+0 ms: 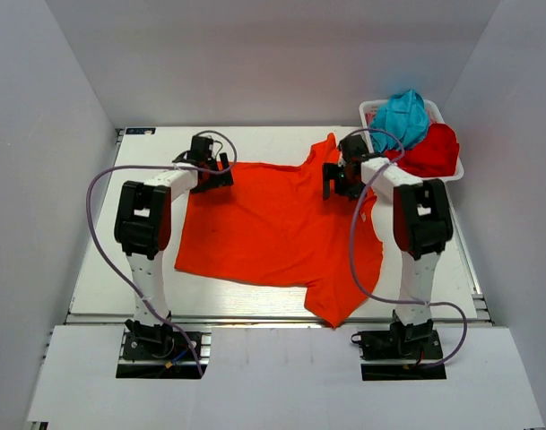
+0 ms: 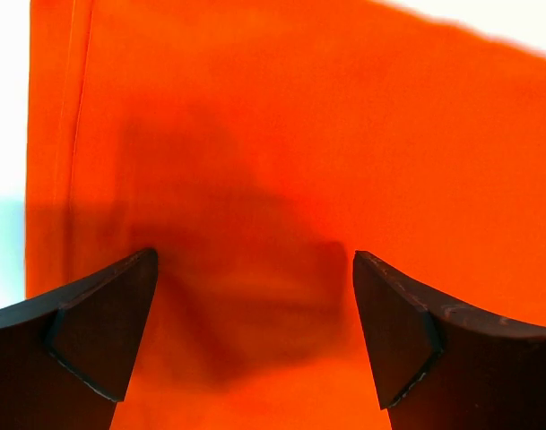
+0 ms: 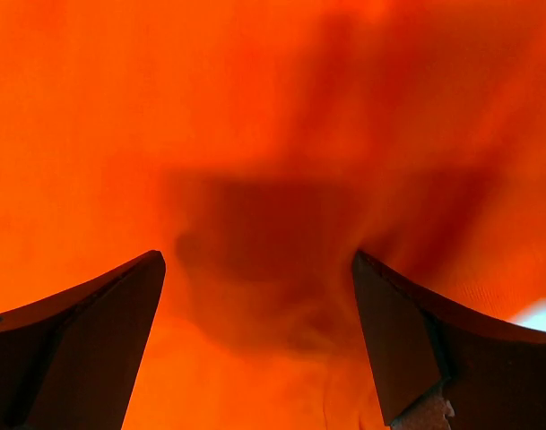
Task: Fold and stack the t-shirts
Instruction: Flatten out the tshirt
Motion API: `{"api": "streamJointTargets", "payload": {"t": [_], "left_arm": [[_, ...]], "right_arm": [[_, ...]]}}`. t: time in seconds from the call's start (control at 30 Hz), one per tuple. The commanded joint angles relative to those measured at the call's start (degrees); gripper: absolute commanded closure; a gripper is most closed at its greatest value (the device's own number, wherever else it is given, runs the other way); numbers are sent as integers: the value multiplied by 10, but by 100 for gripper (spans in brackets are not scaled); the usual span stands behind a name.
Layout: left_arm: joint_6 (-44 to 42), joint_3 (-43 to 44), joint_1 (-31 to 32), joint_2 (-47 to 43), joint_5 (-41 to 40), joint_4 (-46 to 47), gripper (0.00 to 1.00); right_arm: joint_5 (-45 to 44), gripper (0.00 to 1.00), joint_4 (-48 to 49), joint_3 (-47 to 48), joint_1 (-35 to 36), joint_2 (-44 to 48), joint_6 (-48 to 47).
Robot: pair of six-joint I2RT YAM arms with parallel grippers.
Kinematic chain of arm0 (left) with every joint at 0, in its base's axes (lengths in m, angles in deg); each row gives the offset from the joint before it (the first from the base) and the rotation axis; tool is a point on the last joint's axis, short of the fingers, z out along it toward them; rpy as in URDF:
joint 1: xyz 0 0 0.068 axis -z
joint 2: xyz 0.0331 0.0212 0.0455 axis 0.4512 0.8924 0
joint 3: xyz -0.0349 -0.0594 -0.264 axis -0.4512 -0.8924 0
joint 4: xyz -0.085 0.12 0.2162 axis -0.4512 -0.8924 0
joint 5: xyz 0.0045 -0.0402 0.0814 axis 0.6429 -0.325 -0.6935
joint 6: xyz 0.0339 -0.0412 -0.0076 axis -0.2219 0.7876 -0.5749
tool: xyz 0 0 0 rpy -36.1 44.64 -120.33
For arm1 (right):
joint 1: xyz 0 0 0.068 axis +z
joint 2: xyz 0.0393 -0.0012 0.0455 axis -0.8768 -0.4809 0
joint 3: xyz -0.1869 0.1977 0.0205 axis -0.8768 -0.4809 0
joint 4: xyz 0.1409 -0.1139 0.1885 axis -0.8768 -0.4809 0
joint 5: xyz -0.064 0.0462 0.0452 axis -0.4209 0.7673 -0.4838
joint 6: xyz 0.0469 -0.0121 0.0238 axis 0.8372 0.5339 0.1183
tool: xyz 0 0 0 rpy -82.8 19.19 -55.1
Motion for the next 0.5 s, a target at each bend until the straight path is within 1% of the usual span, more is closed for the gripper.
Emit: {"api": "streamJointTargets", "payload": {"t": [0.0,0.03,0.07,0.17,0.2,0.23,0.27,0.3,0.47], "left_arm": [[4,55,-7,41,-7,-53,0],[4,74,-13,53,-7,-60,0],[4,83,-23,77,11,-65,0],[4,126,-46,123,34,-85,0],[4,138,-53,134,43,-101,0],[4,166,-58,145,43,-108,0],[4,182,-69,156,43,-114,0],[4,217,-75,180,43,-130,0],[-4,326,-95,235,68,-161,0]], "right_arm": [[28,10,-35,96,-1,-53,6],[27,10,-40,106,1,-75,7],[25,10,-46,120,-2,-85,8],[30,10,-67,181,-1,-134,12],[33,10,-80,212,-1,-163,11],[41,10,-82,223,-2,-172,8],[44,10,-84,268,0,-182,7],[46,10,-83,280,0,-209,7],[74,10,-66,368,-2,-253,-20]]}}
